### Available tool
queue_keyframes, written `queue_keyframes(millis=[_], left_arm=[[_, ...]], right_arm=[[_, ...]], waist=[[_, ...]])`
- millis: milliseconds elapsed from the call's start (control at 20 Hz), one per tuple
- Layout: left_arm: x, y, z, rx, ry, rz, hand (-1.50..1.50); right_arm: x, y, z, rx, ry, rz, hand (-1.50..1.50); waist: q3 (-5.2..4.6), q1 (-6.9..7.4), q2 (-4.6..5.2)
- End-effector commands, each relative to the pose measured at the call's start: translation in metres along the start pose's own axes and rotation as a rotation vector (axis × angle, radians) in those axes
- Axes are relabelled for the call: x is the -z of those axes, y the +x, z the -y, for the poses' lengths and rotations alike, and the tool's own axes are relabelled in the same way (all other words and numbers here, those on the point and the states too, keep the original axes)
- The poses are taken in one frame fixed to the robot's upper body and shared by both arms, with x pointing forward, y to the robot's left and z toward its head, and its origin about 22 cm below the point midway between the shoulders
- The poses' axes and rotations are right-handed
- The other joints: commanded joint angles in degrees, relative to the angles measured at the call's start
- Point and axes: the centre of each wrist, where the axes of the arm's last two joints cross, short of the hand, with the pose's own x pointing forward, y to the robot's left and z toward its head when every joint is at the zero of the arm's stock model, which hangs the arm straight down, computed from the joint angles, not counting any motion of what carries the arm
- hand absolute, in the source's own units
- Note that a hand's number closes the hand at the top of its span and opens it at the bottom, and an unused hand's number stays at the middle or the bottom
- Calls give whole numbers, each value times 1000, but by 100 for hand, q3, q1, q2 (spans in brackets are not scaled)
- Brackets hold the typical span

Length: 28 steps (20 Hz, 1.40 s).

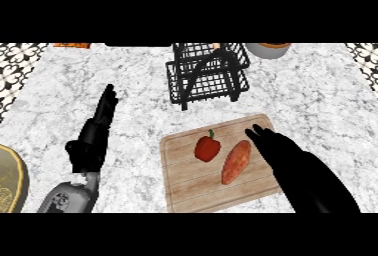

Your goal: Pick the sweet potato from the cutting board and place it in the tiered basket

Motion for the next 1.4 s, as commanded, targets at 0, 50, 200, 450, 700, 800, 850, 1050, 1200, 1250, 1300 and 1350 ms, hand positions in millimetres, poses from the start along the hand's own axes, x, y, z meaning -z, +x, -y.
queue_keyframes(millis=[0,50,200,450,700,800,850,1050,1200,1250,1300,1350], left_arm=[[-6,-5,-12,12,5,-2,0],[-4,1,-4,3,-13,9,0],[-5,-7,0,-13,5,-7,0],[-13,-21,-5,7,6,-12,0],[-7,2,8,11,9,-4,0],[16,2,11,17,-2,-15,0],[7,-1,12,-3,-4,0,0],[4,13,3,1,-5,-12,0],[-7,-14,8,-5,1,-5,0],[-16,-8,2,1,12,-2,0],[-2,1,-11,19,19,3,0],[-5,-2,7,0,-5,-7,0]], right_arm=[[-2,-8,-11,-85,6,-84,-150],[13,15,-6,-66,-10,-80,-150],[7,-3,-13,-62,-32,-140,-150],[16,-38,-30,-35,-12,-174,-150],[22,-39,-45,5,24,-173,-150],[29,-36,-27,20,29,-140,-150],[23,-41,-32,10,19,-138,-150],[21,-30,-35,36,11,-91,-150],[44,-20,-37,24,37,-98,-150],[29,-37,-48,40,35,-96,-150],[38,-32,-64,29,34,-98,-150],[75,-33,-58,27,40,-101,-150]], waist=[[2,-23,-4],[-1,7,1],[0,-22,1],[3,-31,4],[4,-24,0],[2,-32,5],[2,-32,2],[3,-29,1],[1,-11,6],[2,-22,1],[3,-19,2],[3,15,12]])
